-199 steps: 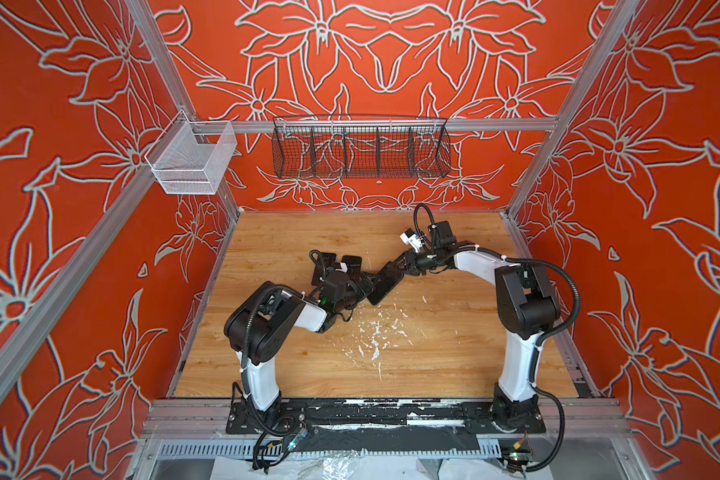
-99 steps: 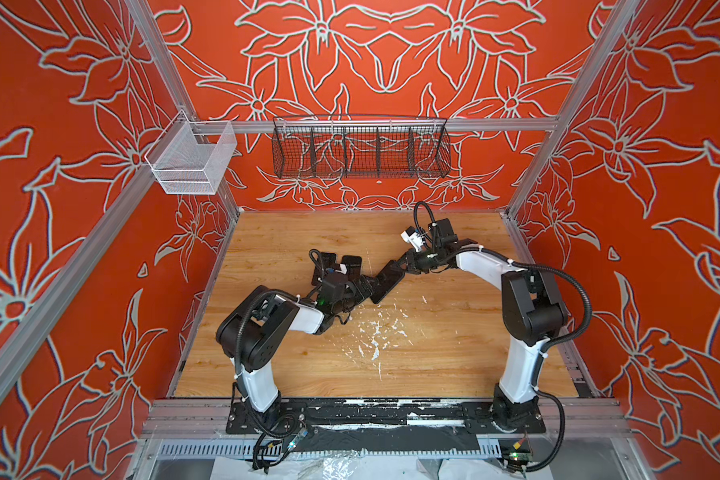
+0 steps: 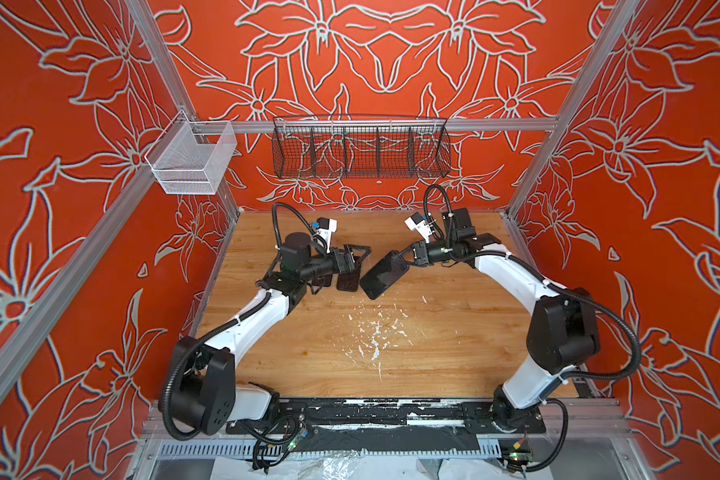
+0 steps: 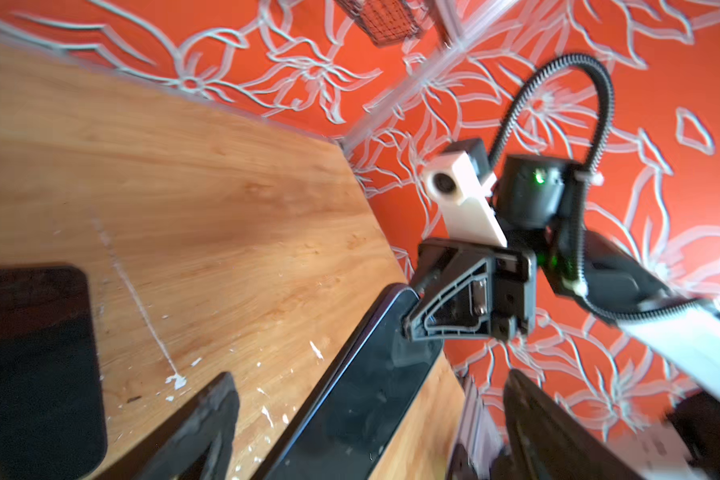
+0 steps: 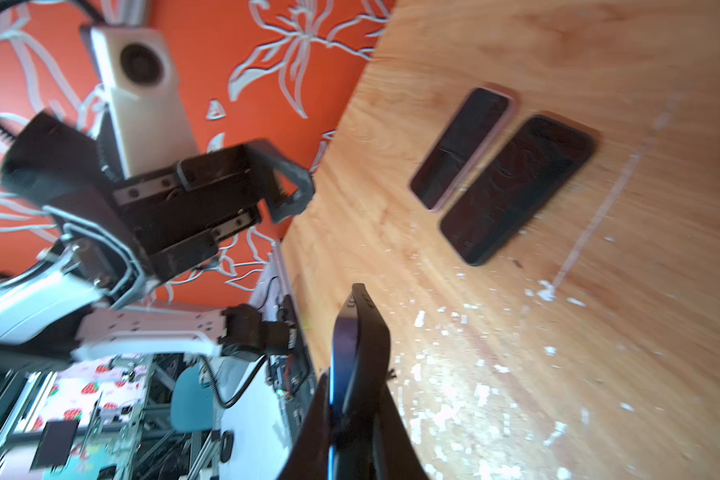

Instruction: Put the phone into the phone case

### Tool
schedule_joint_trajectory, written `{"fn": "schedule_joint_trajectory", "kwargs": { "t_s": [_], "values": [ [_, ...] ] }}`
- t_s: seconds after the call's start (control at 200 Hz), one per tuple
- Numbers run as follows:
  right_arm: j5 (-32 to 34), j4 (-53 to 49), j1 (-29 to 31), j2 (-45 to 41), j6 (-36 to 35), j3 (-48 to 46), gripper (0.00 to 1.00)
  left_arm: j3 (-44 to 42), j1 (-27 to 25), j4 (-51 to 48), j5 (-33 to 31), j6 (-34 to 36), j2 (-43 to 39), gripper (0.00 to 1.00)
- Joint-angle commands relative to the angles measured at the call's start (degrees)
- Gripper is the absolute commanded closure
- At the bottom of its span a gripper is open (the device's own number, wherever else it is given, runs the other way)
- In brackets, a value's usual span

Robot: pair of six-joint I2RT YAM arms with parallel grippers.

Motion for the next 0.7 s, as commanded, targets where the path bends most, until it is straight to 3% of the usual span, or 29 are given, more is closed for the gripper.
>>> {"fn": "schedule_joint_trajectory", "kwargs": {
  "t_s": [0.0,0.125,0.32,0.45,0.53,0.696],
  "values": [
    [-10.0,1.1,0.5,-4.0,-1.3,-1.8,1.00,3.3,-0.1,-13.6,16.2,9.3,1.4,0.03],
    [-14.4,9.0,0.9,-6.4,4.7,-5.3,1.00,5.1,-0.5,-14.4,22.1,9.7,4.0,0.00],
    [-15.5,9.4,1.4,-8.1,5.2,-6.3,1.00,5.6,-4.6,-11.5,25.7,9.6,4.4,0.09],
    [-15.1,10.0,1.4,-8.8,5.4,-6.6,1.00,5.6,-6.2,-9.6,28.3,7.5,5.6,0.39],
    [-14.9,10.2,1.3,-9.2,5.5,-6.7,1.00,3.9,-6.2,-6.4,28.7,5.0,5.0,0.65],
    [-14.9,10.6,1.2,-9.4,5.9,-6.6,1.00,0.7,-6.2,-0.9,28.0,1.0,3.3,0.71]
  ]
}}
